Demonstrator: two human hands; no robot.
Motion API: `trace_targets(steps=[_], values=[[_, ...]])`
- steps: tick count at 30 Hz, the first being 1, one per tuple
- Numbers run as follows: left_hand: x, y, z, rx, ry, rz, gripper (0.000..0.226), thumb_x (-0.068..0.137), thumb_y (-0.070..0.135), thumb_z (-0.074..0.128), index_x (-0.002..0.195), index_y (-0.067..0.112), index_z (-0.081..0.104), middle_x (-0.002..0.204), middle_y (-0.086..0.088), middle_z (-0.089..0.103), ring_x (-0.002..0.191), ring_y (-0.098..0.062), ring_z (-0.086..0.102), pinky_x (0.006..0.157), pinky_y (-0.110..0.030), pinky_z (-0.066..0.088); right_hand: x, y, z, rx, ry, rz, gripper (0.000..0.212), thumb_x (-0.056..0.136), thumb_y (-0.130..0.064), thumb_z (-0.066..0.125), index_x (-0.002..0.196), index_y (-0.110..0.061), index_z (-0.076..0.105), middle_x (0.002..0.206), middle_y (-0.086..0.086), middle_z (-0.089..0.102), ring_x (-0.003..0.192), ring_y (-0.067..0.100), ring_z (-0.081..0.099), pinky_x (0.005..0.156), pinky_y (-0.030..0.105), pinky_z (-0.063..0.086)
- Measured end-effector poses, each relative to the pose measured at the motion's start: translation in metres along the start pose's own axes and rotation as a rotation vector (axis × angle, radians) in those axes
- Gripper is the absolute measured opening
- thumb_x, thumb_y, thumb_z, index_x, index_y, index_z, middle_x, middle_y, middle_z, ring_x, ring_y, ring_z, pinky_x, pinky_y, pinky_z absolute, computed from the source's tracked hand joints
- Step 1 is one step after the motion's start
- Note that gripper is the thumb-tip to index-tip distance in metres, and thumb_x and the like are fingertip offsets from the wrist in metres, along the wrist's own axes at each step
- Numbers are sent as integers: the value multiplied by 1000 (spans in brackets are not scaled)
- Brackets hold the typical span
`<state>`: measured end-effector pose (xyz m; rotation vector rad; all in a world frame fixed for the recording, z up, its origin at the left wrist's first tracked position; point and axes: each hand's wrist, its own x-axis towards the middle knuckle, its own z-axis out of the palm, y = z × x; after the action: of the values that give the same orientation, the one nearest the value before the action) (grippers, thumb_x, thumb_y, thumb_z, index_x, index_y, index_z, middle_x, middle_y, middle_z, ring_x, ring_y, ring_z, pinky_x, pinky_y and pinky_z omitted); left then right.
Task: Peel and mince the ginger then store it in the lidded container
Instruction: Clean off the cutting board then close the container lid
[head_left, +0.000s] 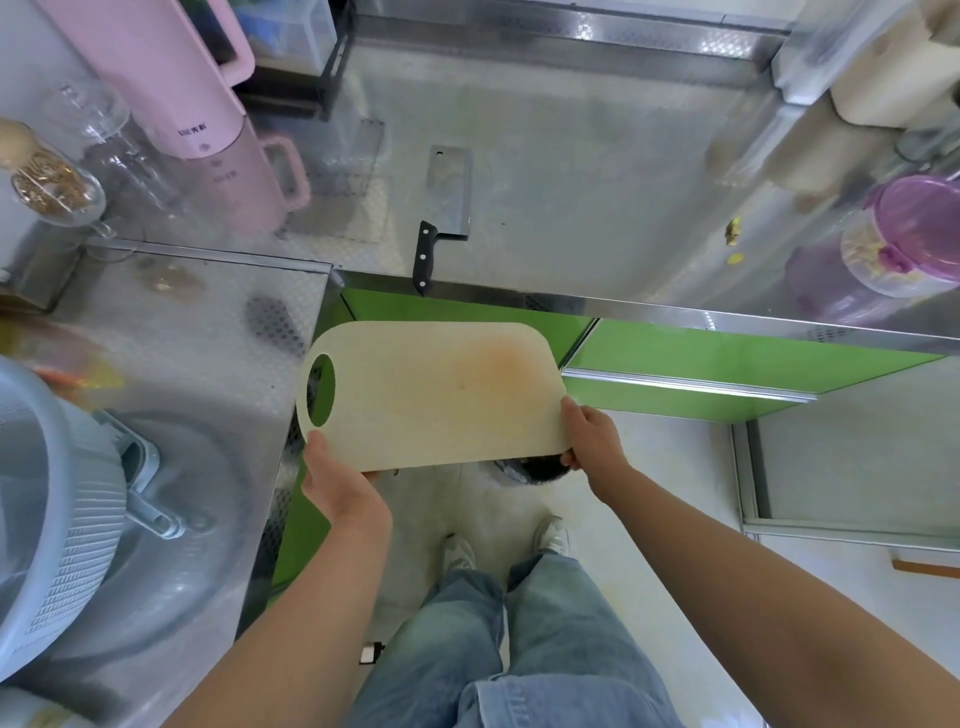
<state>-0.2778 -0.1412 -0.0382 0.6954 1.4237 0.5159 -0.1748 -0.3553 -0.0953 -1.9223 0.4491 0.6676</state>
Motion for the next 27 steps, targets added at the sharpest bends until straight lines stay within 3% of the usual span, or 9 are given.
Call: trace_targets(steps=[2, 5, 9, 13, 15, 19, 23, 27], values=[[-3, -3, -1, 11, -15, -10, 18, 90, 30, 47, 101, 22, 59, 100, 1, 68, 91, -18, 65, 84, -34, 54, -2, 3, -11, 14, 100, -81, 41, 99, -38, 42, 75, -5, 45, 68, 8, 36, 60, 21, 38, 54, 31, 33], [-15, -16, 3, 6, -25, -37, 29, 90, 30, 44, 113, 17, 54, 102, -3, 64, 89, -20, 60, 80, -34, 49, -7, 6, -33, 61, 198, -157, 49, 93, -46, 44, 74, 0, 43, 72, 8, 34, 67, 19, 32, 59, 35, 28], [-35, -29, 31, 22, -81, -78, 34, 80, 36, 47, 107, 16, 51, 96, -5, 57, 81, -21, 52, 67, -31, 40, -1, -7, -70, 143, 281, -210, 36, 98, -35, 44, 69, -14, 37, 70, 6, 28, 66, 17, 26, 61, 33, 22], [-57, -31, 82, 77, -232, -35, 19, 93, 28, 44, 97, 18, 59, 91, 0, 65, 77, -15, 60, 67, -29, 49, 22, -31, -106, 193, 339, -212, 39, 100, -33, 42, 66, -21, 28, 64, -2, 22, 61, 15, 22, 56, 30, 18], [-66, -32, 114, 157, -316, 7, 18, 95, 24, 44, 89, 20, 61, 85, 0, 65, 71, -14, 60, 63, -29, 51, 39, -46, -124, 219, 363, -193, 36, 100, -33, 40, 69, -17, 33, 64, -1, 23, 58, 15, 23, 53, 28, 20], [-63, -38, 164, 349, -421, 137, 7, 94, 9, 44, 93, 9, 51, 74, -7, 59, 44, -12, 59, 41, -22, 43, 72, -70, -145, 241, 366, -154, 36, 102, -35, 36, 74, -12, 42, 62, 1, 29, 52, 15, 30, 45, 26, 27], [-59, -47, 210, 482, -420, 171, 15, 96, 2, 44, 85, 10, 52, 76, -7, 61, 42, -10, 57, 40, -20, 43, 112, -92, -163, 153, 329, -160, 34, 102, -29, 36, 77, -9, 46, 63, 2, 36, 54, 18, 37, 45, 27, 33], [-55, -57, 238, 505, -312, 151, 12, 97, 2, 44, 88, 7, 51, 74, -7, 60, 51, -16, 56, 44, -21, 45, 146, -99, -174, -135, 266, -141, 35, 99, -32, 35, 81, -6, 48, 69, 6, 47, 60, 28, 52, 51, 29, 39]])
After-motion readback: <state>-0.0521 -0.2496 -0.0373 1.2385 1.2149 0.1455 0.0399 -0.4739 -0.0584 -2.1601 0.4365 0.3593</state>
